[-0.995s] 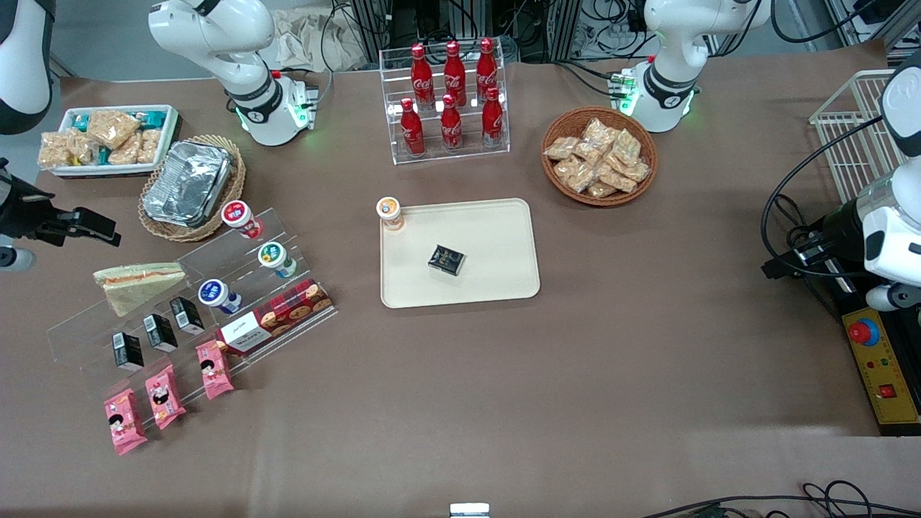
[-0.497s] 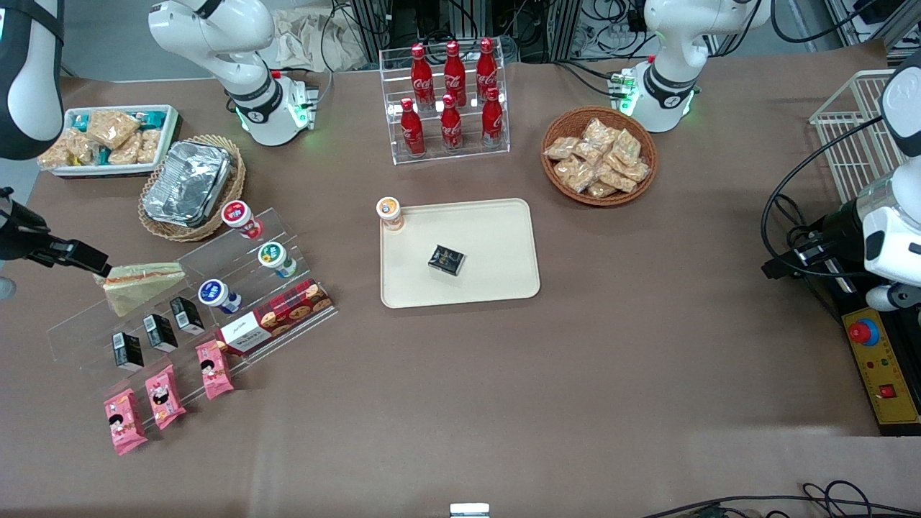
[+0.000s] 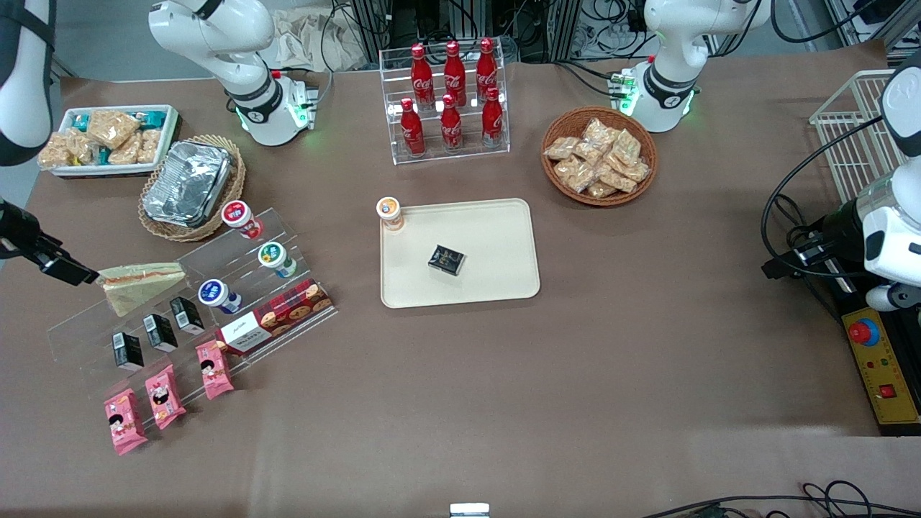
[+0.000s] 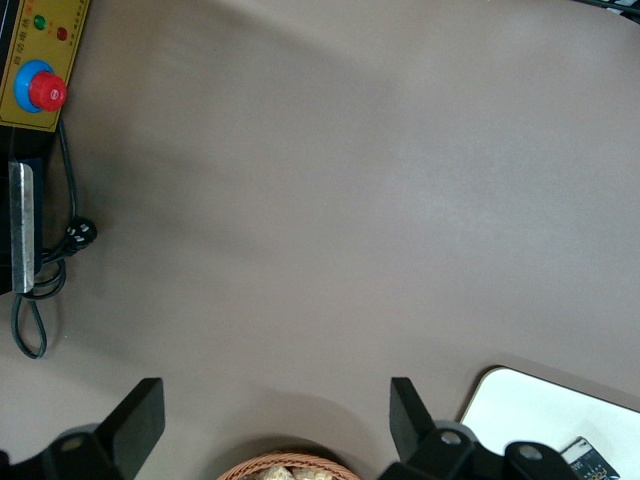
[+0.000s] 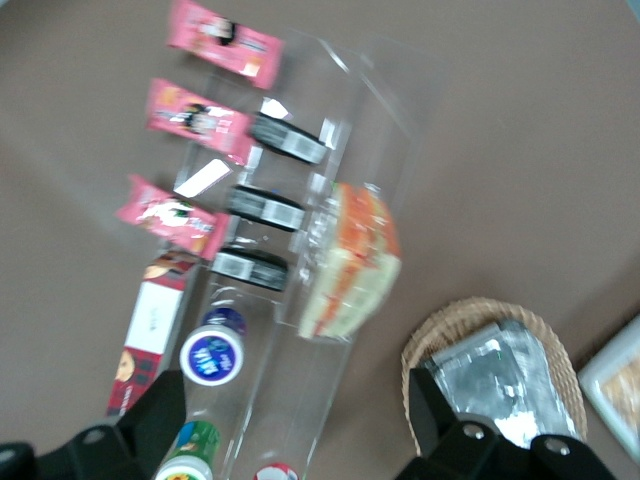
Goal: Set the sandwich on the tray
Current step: 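Move the right gripper down to the wrapped sandwich on the acrylic rack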
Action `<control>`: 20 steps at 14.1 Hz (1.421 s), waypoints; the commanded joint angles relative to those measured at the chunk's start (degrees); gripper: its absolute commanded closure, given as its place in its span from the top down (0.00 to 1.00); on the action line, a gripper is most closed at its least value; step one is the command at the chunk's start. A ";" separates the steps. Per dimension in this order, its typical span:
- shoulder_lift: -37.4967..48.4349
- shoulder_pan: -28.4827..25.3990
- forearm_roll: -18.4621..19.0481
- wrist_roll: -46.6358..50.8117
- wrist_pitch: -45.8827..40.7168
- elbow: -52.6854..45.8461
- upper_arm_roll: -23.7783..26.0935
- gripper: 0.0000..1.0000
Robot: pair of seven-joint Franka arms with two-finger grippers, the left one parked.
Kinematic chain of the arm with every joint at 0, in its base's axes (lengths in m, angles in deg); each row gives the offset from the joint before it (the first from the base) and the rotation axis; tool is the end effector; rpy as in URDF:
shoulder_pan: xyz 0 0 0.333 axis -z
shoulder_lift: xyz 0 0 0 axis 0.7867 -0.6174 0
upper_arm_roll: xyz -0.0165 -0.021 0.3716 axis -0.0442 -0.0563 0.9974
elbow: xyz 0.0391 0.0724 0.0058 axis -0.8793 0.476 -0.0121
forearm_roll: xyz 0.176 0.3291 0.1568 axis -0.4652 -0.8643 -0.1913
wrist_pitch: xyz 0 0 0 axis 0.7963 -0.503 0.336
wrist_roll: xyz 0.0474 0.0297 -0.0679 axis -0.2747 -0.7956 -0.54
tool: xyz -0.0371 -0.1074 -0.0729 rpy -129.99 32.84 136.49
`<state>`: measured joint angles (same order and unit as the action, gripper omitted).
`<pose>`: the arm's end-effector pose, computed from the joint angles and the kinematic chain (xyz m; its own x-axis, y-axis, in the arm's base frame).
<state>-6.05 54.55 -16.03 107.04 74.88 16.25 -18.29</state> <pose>0.5682 -0.1187 0.5673 0.7151 -0.6989 -0.0106 -0.6961 -0.7134 0.0805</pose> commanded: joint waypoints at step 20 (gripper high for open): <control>0.37 3.83 -0.30 23.95 15.06 16.31 0.13 0.98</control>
<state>-8.35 57.89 -16.12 130.72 87.15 28.86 -18.52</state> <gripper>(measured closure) 0.018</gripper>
